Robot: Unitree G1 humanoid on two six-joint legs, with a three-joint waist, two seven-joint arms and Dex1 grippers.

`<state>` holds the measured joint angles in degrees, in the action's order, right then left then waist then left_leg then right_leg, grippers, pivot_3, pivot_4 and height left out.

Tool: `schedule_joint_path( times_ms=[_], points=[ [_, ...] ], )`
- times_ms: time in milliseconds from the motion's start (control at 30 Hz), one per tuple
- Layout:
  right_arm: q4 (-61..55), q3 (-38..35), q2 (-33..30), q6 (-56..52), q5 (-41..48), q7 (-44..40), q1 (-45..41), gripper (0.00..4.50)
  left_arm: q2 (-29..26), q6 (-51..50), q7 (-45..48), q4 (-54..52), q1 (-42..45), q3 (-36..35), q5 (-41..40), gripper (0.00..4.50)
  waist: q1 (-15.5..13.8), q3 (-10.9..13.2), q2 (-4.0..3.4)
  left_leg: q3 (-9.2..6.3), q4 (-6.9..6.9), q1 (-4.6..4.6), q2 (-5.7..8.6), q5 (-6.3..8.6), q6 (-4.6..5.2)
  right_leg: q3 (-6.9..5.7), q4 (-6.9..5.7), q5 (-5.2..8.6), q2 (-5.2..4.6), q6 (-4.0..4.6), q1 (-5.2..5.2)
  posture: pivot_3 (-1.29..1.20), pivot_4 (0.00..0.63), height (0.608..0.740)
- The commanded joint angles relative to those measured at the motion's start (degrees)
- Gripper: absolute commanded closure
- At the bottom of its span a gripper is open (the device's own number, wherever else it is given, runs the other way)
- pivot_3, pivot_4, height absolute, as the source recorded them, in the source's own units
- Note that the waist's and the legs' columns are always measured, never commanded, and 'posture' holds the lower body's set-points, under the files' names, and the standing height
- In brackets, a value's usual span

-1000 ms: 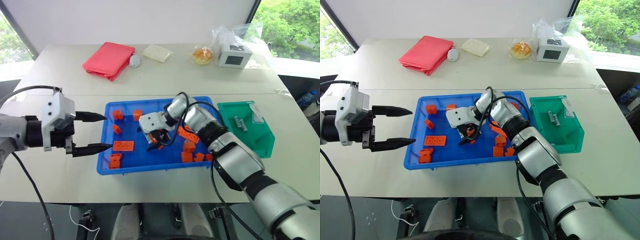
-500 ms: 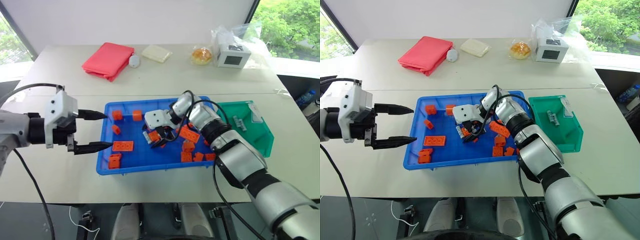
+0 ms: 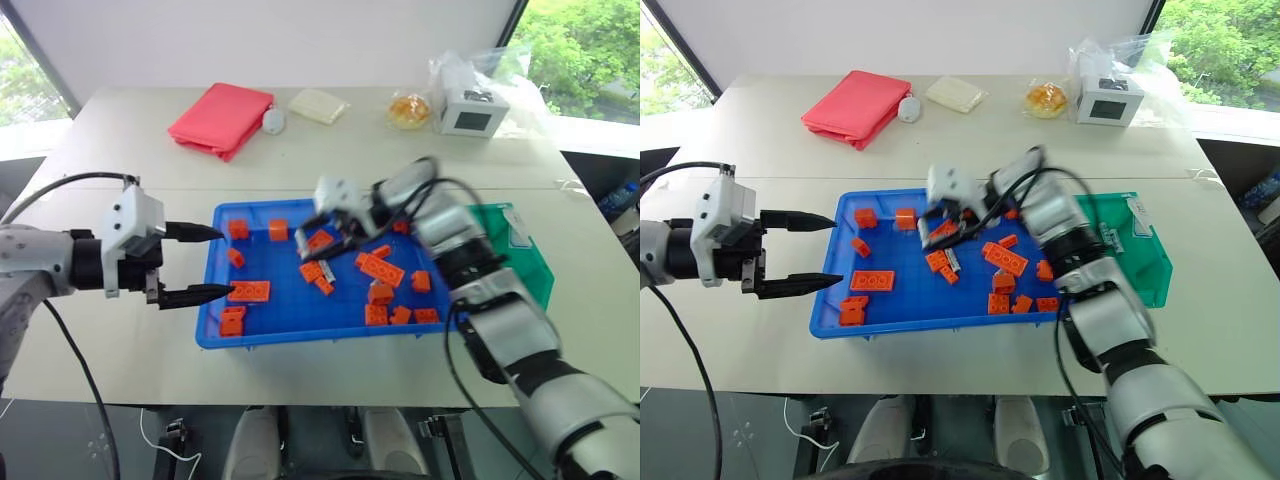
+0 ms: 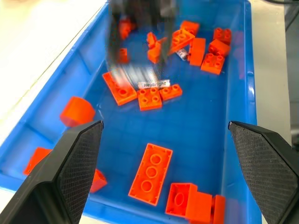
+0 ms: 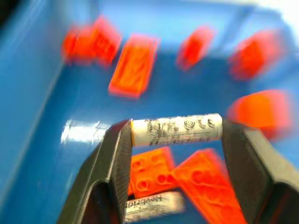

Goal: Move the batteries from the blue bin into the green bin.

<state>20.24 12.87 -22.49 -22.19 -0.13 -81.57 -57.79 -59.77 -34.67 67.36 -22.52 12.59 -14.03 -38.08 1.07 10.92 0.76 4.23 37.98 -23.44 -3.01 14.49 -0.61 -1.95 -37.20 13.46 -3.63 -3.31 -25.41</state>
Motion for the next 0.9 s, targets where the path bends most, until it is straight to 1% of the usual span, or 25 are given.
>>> schedule_joint_path(
  times_ms=[33,100,233,333,400,467,567,600,633,733,800,900],
  points=[
    [-15.3,-9.1,-8.9,-14.9,5.3,3.1,3.1,2.28,1.4,1.3,-0.3,0.5,2.3,1.9,0.3,0.00,-0.8,0.0,0.01,0.00,0.00,0.00,0.00,0.00,0.00,-0.01,0.01,0.00,0.00,0.00,0.00,0.00,0.150,0.734],
    [-20.8,-13.1,-15.2,-20.2,6.7,4.8,6.5,2.28,2.6,1.8,0.0,1.4,3.9,3.8,0.8,0.00,-1.1,0.0,0.02,-0.01,0.00,0.01,0.04,0.00,0.00,-0.03,0.06,0.02,-0.02,0.02,0.03,0.00,0.150,0.734],
    [-28.0,-20.1,-25.9,-25.2,8.8,7.3,15.8,2.28,4.6,3.0,1.3,4.4,8.1,7.7,2.5,0.00,-1.5,0.0,0.04,0.06,0.01,0.01,0.04,0.01,0.01,0.02,0.14,0.04,-0.02,0.07,0.03,0.00,0.150,0.734],
    [-30.8,-24.2,-30.4,-27.6,10.7,9.4,22.5,2.28,5.8,3.8,2.1,6.7,11.1,9.8,3.5,0.00,-1.1,0.0,0.03,0.09,0.00,0.02,0.03,0.02,0.03,0.08,0.12,0.03,0.03,0.05,0.00,0.00,0.150,0.734],
    [-31.7,-25.2,-32.6,-24.7,10.2,11.0,27.0,2.28,6.4,4.3,2.6,7.8,12.4,10.8,4.1,0.00,-0.6,0.0,0.04,0.08,0.00,0.05,0.01,0.02,0.04,0.09,0.11,0.02,0.07,0.02,0.01,0.00,0.150,0.734],
    [-30.8,-26.1,-33.0,-25.0,9.8,14.6,29.6,2.28,6.9,4.7,3.0,8.5,13.4,11.6,4.6,0.00,-0.1,0.0,0.09,0.07,-0.01,0.06,0.02,0.02,0.04,0.10,0.10,0.02,0.07,0.00,0.02,0.00,0.150,0.734],
    [-30.1,-25.8,-34.0,-23.9,10.1,16.8,31.6,0.75,7.2,5.0,3.3,8.9,14.0,11.8,4.9,0.00,0.0,0.0,0.08,0.10,0.00,0.07,0.02,0.02,0.05,0.15,0.10,0.02,0.07,0.00,0.01,0.00,0.150,0.734],
    [-30.2,-25.2,-33.9,-22.9,10.3,17.3,31.2,0.16,7.2,5.0,3.3,9.0,14.0,11.8,4.9,0.00,0.0,0.0,0.08,0.10,0.00,0.07,0.02,0.02,0.05,0.16,0.09,0.02,0.07,0.00,0.01,0.00,0.150,0.734],
    [-30.3,-24.8,-33.9,-22.3,10.6,17.7,30.8,0.02,7.2,5.1,3.3,9.0,14.0,11.9,5.0,0.00,0.0,0.1,0.08,0.10,0.00,0.06,0.02,0.02,0.04,0.16,0.09,0.02,0.08,0.00,0.00,0.00,0.150,0.734],
    [-31.2,-21.3,-30.6,-24.1,13.5,18.9,23.7,0.02,7.1,4.9,3.1,8.2,13.3,11.4,4.9,0.00,0.2,0.1,0.07,0.11,0.01,0.07,0.02,0.02,0.05,0.18,0.09,0.02,0.08,0.01,0.00,0.00,0.150,0.734],
    [-32.2,-17.5,-27.3,-25.3,15.6,18.7,18.9,0.02,6.9,4.5,2.7,7.6,12.8,10.9,4.7,0.00,0.5,0.1,0.07,0.11,0.01,0.07,0.01,0.02,0.05,0.22,0.09,0.02,0.10,0.02,-0.02,0.00,0.150,0.734],
    [-32.6,-10.7,-22.1,-24.8,16.3,18.7,15.7,0.02,6.5,4.0,2.1,6.6,12.0,10.0,4.4,0.00,0.1,0.0,0.12,0.04,0.00,0.07,-0.01,0.02,0.05,0.19,0.06,0.01,0.14,0.00,-0.02,0.00,0.150,0.734]
  ],
)
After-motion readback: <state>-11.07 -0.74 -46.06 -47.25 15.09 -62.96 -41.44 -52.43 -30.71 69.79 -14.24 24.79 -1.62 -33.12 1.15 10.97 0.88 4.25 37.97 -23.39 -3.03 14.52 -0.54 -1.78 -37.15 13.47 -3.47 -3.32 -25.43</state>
